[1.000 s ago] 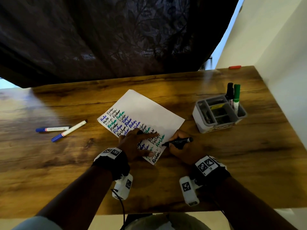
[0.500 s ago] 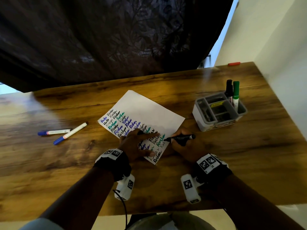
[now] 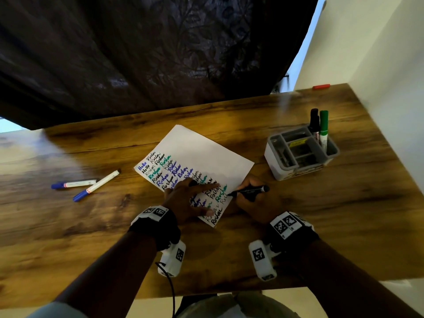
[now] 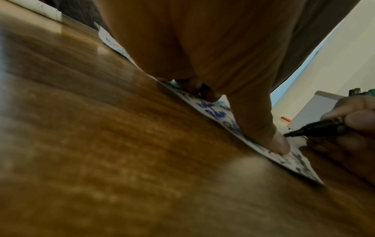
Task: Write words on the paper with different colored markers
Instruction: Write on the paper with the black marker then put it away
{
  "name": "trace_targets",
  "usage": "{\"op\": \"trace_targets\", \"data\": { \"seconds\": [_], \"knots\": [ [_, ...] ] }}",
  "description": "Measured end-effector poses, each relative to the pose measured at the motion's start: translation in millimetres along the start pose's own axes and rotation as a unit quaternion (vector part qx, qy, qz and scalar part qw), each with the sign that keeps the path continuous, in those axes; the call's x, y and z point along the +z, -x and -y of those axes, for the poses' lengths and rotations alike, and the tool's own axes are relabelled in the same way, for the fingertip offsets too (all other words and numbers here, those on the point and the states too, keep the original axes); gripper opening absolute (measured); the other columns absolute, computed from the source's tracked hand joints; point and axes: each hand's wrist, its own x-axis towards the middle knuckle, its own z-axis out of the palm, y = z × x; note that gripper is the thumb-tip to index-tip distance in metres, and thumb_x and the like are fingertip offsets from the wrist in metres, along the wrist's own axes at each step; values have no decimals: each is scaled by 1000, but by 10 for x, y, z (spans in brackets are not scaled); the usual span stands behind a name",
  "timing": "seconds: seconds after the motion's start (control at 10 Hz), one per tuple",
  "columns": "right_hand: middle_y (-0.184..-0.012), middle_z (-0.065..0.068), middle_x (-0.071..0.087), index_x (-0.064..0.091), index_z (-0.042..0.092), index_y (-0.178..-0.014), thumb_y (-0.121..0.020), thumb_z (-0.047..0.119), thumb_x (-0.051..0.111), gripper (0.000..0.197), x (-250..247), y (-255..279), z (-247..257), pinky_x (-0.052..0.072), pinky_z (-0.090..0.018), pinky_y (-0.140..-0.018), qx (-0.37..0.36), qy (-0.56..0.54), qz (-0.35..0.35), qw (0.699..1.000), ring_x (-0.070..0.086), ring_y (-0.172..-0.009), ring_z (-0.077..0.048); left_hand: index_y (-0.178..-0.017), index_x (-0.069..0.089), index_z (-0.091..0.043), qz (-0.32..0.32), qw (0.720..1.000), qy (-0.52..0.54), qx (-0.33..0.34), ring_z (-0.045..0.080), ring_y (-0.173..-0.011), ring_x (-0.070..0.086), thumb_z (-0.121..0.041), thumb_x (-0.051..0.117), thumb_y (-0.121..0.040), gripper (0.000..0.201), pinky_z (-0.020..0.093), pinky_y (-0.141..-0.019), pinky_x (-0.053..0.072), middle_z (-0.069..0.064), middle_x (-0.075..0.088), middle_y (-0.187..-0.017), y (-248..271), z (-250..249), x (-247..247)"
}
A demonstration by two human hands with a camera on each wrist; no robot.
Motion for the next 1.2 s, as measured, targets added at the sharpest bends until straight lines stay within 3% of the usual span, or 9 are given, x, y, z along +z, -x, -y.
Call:
{"op": "trace_targets", "data": {
  "seconds": [0.1,0.2,0.3,0.4,0.6,0.7,1.0,1.1,1.2],
  "knots": [
    [-63,14,34,32,32,-61,-97,36,54,43,-120,47,224,28,-20,-66,140,71,87,984,31,-56,1,-130,22,-73,-3,1000,-1,-1,20,-135,24,-76,61,-69,73,49,-109,16,-13,33,-144,2,-1,-1],
    [-64,14,31,28,33,-62,-98,42,49,42,-82,53,198,32,-18,-57,136,87,102,982,32,-57,-3,-131,22,-73,-3,1000,-3,2,20,-135,25,-76,60,-69,73,49,-109,18,-14,33,-144,4,24,7],
    [-63,13,32,33,28,-62,-98,40,52,42,-72,36,130,36,-4,-53,124,84,108,983,32,-53,4,-131,22,-73,-3,1000,0,2,20,-135,25,-77,59,-69,72,49,-109,18,-14,33,-143,-4,37,12],
    [-64,12,43,52,13,-74,-88,16,70,23,-58,35,86,37,1,-59,11,44,9,999,52,-63,12,-131,23,-72,-1,1000,1,1,19,-134,25,-78,58,-69,71,48,-108,15,-15,34,-142,-5,32,11],
    [-62,10,34,31,30,-61,-97,47,47,44,-43,39,101,44,-32,-86,175,91,120,973,35,-58,-8,-130,22,-74,0,1000,3,3,20,-135,25,-79,58,-68,71,49,-109,16,-15,33,-143,-14,40,17],
    [-63,10,32,29,29,-60,-97,49,45,45,-66,50,169,43,-34,-90,166,91,97,977,41,-79,-17,-129,22,-74,2,1000,1,1,21,-136,24,-78,58,-68,71,49,-109,16,-14,32,-145,-23,49,27],
    [-65,10,32,28,29,-62,-97,49,45,44,-55,55,152,42,-33,-91,179,63,97,977,51,-92,-22,-127,19,-76,3,1000,-3,5,22,-136,23,-78,59,-69,71,50,-109,16,-12,31,-146,-22,46,36],
    [-74,1,50,29,31,-63,-96,49,48,42,-24,38,134,43,-32,-91,179,45,85,979,58,-111,-34,-127,19,-77,4,1000,-1,4,22,-136,24,-77,59,-69,71,51,-110,16,-11,31,-146,-20,52,35],
    [-78,4,55,40,28,-67,-94,35,59,34,-34,6,25,47,-19,-81,125,-28,19,992,62,-87,-8,-133,13,-73,7,1000,-13,4,23,-135,26,-78,56,-70,77,52,-110,18,-9,33,-144,-3,25,14]
  ]
}}
